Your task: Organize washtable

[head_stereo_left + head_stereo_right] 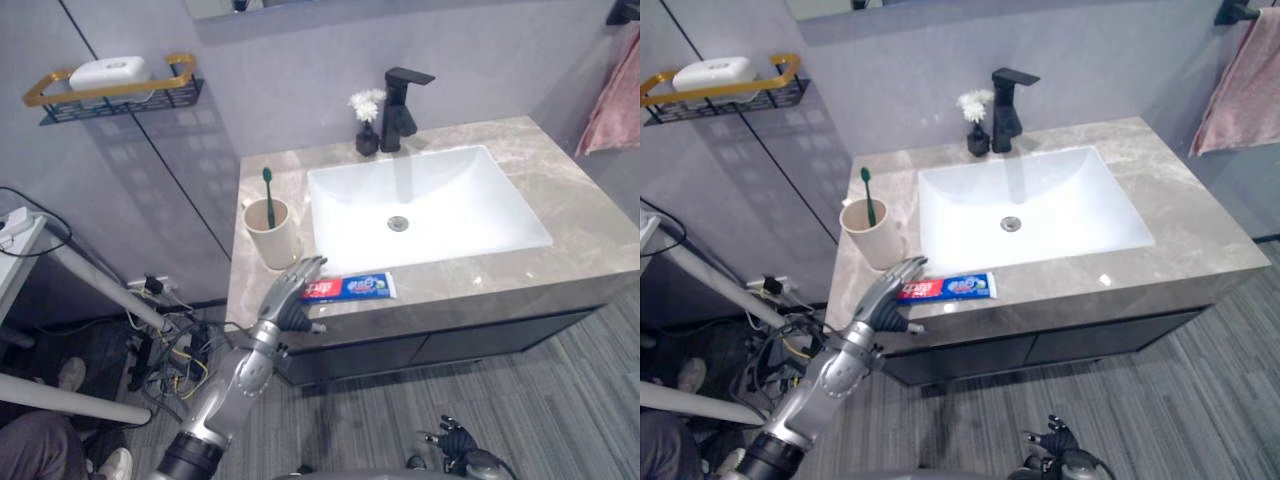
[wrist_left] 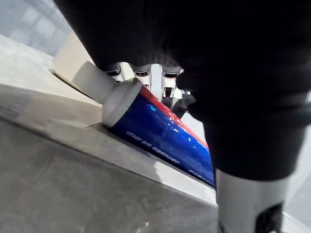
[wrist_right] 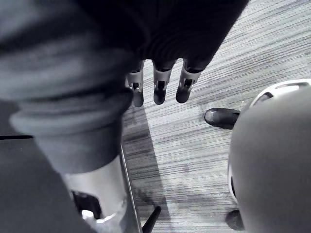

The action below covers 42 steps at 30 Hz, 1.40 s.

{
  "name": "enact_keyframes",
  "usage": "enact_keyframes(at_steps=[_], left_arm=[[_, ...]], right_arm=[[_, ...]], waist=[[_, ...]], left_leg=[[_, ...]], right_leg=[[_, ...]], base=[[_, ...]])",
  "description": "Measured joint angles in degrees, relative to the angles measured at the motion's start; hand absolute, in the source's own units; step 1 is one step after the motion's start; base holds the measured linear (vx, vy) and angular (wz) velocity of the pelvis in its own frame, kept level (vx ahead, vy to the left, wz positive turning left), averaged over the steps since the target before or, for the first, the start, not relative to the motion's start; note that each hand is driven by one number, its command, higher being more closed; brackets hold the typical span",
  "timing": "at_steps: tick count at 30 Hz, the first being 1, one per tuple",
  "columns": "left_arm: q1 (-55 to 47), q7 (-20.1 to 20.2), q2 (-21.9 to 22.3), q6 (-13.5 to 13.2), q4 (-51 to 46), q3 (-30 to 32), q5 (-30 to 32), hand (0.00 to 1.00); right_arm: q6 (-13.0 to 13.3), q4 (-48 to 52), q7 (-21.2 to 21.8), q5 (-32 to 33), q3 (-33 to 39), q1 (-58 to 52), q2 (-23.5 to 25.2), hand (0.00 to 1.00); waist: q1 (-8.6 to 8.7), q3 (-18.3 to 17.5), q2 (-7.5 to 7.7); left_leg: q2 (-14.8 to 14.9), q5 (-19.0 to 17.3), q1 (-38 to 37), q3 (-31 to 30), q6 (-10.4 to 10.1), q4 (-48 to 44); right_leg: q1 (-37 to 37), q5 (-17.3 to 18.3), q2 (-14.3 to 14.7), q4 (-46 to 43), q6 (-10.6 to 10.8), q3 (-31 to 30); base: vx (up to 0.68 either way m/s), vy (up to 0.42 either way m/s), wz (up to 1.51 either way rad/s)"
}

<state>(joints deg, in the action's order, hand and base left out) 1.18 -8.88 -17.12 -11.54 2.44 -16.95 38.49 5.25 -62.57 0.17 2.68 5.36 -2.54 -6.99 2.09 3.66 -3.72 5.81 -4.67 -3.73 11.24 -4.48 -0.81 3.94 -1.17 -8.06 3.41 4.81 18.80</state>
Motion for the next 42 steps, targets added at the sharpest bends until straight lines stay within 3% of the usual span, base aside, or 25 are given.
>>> enact_keyframes(at_steps=[11, 12, 29, 34, 42], left_arm=[[0.0, 0.0, 0.0, 0.0, 0.6, 1.4, 0.0, 0.0], [0.0, 0.0, 0.0, 0.0, 0.7, 1.4, 0.0, 1.0], [2.8, -2.6, -0.6, -1.6, 2.0, 1.4, 0.3, 1.0], [6.9, -3.7, -3.6, -4.1, 3.9, 0.1, -0.1, 1.0], [8.7, -4.0, -4.5, -3.9, 4.9, 0.3, -0.2, 1.0]], right_arm=[[0.1, 0.2, 0.0, 0.1, -0.9, 0.0, 0.1, 0.0], [0.1, 0.2, 0.0, 0.1, -0.9, 0.0, 0.1, 0.0], [0.8, 0.9, -0.2, 1.1, -1.2, 0.0, 0.3, 0.0], [1.0, 1.1, -0.5, 2.0, -1.3, 0.6, -0.1, 0.0], [1.9, 1.2, -1.2, 2.5, -1.9, 0.8, -0.1, 0.0]], waist=[[0.04, 0.1, 0.66], [0.05, 0.1, 0.66], [-0.24, 1.7, 0.66], [-0.61, 2.9, 0.04], [-0.53, 3.9, -0.02]], left_leg=[[-0.2, 0.0, 0.0, 0.1, 0.0, 0.2], [-0.2, 0.0, 0.1, 0.1, 0.0, 0.2], [-0.7, 0.4, 1.2, 0.1, 0.0, 0.3], [-0.7, 1.7, 3.7, 0.2, 0.1, 0.8], [-0.8, 1.9, 4.0, 0.8, 0.0, 0.9]], right_leg=[[0.2, -0.4, -0.1, 0.9, 0.4, 0.1], [0.2, -0.4, -0.1, 0.9, 0.4, 0.1], [-0.5, -1.5, -0.3, 2.1, 0.8, -0.1], [-3.4, -2.7, -0.3, 2.1, 0.5, -0.8], [-4.3, -3.3, -0.4, 2.2, 0.8, -1.6]], base=[[0.0, 0.0, 0.0], [0.0, 0.0, 0.0], [-0.02, 0.0, 0.0], [-0.06, -0.004, -0.01], [-0.06, -0.002, -0.05]])
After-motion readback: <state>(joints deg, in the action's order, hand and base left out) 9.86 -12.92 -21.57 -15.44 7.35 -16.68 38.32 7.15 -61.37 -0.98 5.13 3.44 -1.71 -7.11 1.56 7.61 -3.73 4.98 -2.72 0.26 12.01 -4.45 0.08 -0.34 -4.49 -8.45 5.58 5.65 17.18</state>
